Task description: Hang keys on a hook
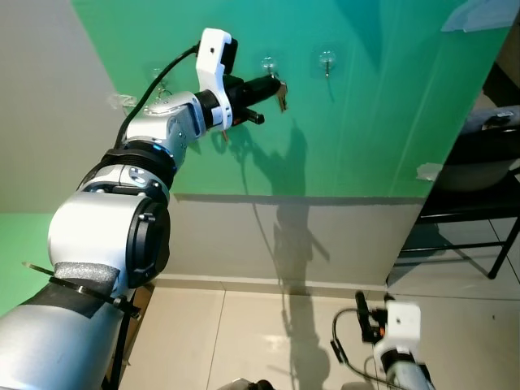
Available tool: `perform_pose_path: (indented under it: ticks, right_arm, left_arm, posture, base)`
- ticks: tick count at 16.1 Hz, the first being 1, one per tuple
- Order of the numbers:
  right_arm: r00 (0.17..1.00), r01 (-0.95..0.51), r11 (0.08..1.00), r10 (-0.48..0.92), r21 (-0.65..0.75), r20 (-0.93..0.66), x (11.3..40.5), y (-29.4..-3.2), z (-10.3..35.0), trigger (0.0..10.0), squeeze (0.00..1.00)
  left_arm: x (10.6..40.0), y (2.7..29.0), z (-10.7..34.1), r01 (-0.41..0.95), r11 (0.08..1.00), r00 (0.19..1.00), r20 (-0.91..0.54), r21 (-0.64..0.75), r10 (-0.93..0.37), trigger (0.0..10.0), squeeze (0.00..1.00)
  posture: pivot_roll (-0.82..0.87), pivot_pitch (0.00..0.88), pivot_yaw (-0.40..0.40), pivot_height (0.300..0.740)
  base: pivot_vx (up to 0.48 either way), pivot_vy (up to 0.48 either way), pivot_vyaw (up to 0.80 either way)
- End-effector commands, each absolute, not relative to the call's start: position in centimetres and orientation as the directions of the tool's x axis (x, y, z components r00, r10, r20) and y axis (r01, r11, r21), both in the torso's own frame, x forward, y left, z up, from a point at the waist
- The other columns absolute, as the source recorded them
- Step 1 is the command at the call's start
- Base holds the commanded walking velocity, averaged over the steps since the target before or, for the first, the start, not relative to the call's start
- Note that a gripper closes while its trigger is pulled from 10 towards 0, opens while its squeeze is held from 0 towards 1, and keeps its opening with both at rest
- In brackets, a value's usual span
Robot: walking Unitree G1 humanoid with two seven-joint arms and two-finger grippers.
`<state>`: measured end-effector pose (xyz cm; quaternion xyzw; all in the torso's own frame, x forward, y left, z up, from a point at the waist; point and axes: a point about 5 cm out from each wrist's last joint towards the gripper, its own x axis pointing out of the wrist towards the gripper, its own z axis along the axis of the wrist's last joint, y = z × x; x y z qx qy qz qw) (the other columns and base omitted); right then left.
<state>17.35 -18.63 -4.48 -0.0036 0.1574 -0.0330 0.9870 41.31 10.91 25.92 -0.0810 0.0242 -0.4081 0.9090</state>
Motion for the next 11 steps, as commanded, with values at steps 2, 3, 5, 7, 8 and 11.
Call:
perform_pose_path:
  ticks: [2,3,5,7,8,11]
  right_arm:
    - [0.963,0.083,0.996,-0.085,-0.016,-0.254,16.6,-18.5,-3.9,10.0,0.0]
    - [0.965,0.086,0.996,-0.088,-0.018,-0.247,16.4,-18.4,-3.7,10.0,0.0]
    - [0.973,0.103,0.994,-0.105,-0.02,-0.205,15.5,-18.0,-2.6,10.0,0.0]
    - [0.976,0.11,0.994,-0.112,-0.021,-0.185,15.0,-17.6,-1.8,10.0,0.0]
    - [0.978,0.115,0.993,-0.117,-0.021,-0.175,14.7,-17.4,-1.1,10.0,0.0]
    - [0.977,0.123,0.992,-0.125,-0.022,-0.172,14.2,-16.9,0.3,10.0,0.0]
  left_arm:
    - [41.5,11.2,26.5,0.711,0.679,0.694,0.026,-0.181,-0.72,10.0,0.0]
    - [41.5,11.2,26.4,0.704,0.685,0.701,0.025,-0.187,-0.713,10.0,0.0]
    - [41.7,11.6,26.1,0.669,0.71,0.732,0.027,-0.221,-0.681,10.0,0.0]
    - [41.7,11.8,26.0,0.654,0.72,0.745,0.03,-0.233,-0.667,10.0,0.0]
    - [41.8,12.1,25.9,0.631,0.736,0.764,0.029,-0.245,-0.645,10.0,0.0]
    - [42.0,13.3,25.7,0.564,0.79,0.817,0.023,-0.241,-0.577,10.0,0.0]
  posture:
    - [-0.4,0.01,0.228,0.74]
    - [-0.41,0.017,0.231,0.74]
    - [-0.42,0.036,0.238,0.74]
    - [-0.43,0.044,0.237,0.74]
    - [-0.44,0.051,0.237,0.74]
    - [-0.44,0.051,0.237,0.74]
  base:
    - [0.0,0.0,0.0]
    - [0.0,0.0,0.0]
    - [0.0,0.0,0.0]
    - [0.0,0.0,0.0]
    - [0.0,0.0,0.0]
    - [0.0,0.0,0.0]
